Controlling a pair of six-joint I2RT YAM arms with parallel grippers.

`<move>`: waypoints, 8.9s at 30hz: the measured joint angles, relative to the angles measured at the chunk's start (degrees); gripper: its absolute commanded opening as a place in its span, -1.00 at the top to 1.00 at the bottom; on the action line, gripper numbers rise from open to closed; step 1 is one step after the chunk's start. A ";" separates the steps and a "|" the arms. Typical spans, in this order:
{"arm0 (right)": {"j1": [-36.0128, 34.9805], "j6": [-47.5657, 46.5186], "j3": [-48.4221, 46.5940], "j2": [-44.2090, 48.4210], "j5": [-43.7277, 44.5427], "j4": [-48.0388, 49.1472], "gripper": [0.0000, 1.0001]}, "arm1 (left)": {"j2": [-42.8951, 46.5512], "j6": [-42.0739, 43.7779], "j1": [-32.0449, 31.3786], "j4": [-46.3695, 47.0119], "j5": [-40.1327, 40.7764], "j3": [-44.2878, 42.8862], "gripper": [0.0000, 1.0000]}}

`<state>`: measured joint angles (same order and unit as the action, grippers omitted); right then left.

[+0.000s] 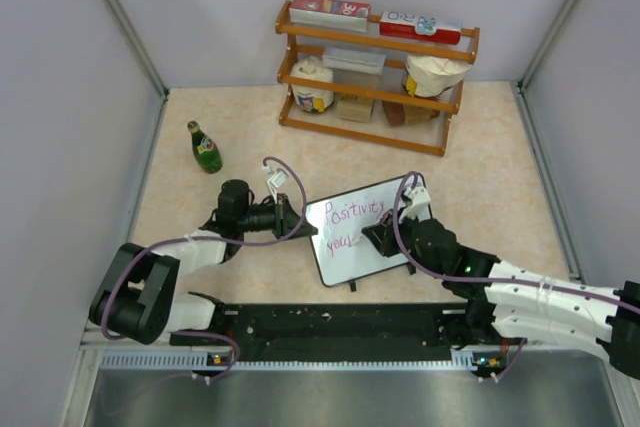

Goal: Write a sentence on the whiteboard

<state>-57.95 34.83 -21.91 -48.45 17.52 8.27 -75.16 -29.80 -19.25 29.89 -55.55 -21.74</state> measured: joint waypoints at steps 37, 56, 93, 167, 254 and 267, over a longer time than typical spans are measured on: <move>0.00 -2.78 -2.71 -0.66 3.43 -1.01 1.00 | -0.02 -0.02 0.00 0.00 0.00 0.00 1.00; 0.02 -3.32 -2.54 7.19 3.19 -5.11 1.00 | 0.00 0.00 0.00 0.04 -0.11 0.00 1.00; 12.24 -4.70 -2.99 8.24 -9.94 -9.62 1.00 | 0.00 0.00 0.00 0.04 -0.11 0.00 1.00; 13.77 -6.23 -2.05 6.16 -13.70 -9.62 1.00 | -0.13 -0.02 0.00 0.13 -0.11 0.00 1.00; 13.77 -1.25 2.58 12.37 -8.72 -10.40 1.00 | -0.13 -0.02 0.00 0.09 -0.09 0.00 1.00; 13.77 -2.14 -0.04 9.79 -6.80 -9.40 1.00 | -0.13 -0.02 0.00 0.09 -0.09 0.00 1.00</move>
<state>-44.18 32.69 -21.96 -38.65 10.72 -1.13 -75.29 -29.82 -19.25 29.98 -55.64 -21.74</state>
